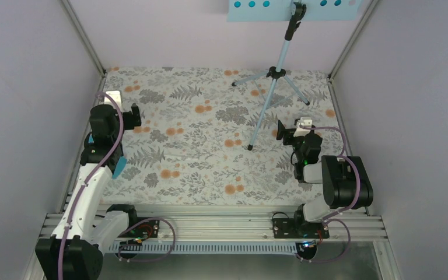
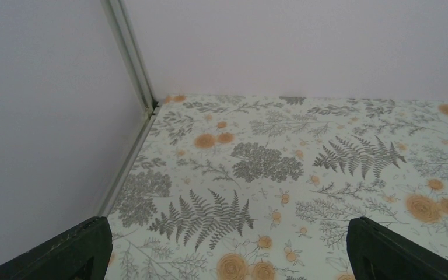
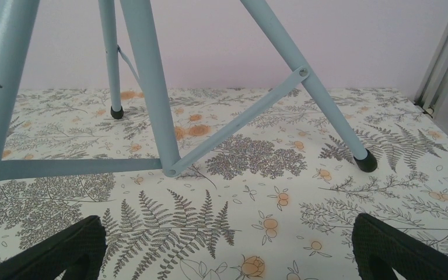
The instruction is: Pack up the instrument practice props
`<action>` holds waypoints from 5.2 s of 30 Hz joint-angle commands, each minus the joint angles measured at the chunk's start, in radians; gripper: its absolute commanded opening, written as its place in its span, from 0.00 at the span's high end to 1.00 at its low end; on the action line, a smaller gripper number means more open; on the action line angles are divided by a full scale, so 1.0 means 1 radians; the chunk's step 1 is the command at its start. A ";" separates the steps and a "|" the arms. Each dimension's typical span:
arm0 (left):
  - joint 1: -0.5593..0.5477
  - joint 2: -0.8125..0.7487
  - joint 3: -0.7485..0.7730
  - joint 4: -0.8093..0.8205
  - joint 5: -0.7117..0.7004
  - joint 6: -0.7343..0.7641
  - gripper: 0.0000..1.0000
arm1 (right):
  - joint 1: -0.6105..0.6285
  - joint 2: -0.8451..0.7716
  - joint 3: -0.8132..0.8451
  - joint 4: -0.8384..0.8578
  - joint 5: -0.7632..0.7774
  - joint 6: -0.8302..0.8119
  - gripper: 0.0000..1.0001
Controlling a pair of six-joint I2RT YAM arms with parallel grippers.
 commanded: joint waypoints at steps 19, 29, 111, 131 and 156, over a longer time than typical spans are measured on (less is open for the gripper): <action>0.194 -0.096 0.281 -0.572 -0.288 -0.346 0.00 | -0.011 -0.007 0.006 0.083 -0.006 -0.029 0.01; 0.489 -0.016 0.210 -0.608 -0.062 -0.338 0.00 | -0.011 -0.007 0.006 0.084 -0.006 -0.029 0.00; -0.290 0.379 0.285 -0.496 0.189 -0.332 0.47 | -0.011 -0.007 0.006 0.084 -0.007 -0.029 0.01; -0.560 0.533 0.423 -0.376 0.058 -0.315 0.01 | -0.011 -0.007 0.006 0.083 -0.006 -0.029 0.00; -0.251 0.117 0.191 0.000 -0.035 -0.004 0.00 | -0.007 -0.121 0.001 0.000 -0.065 -0.060 0.00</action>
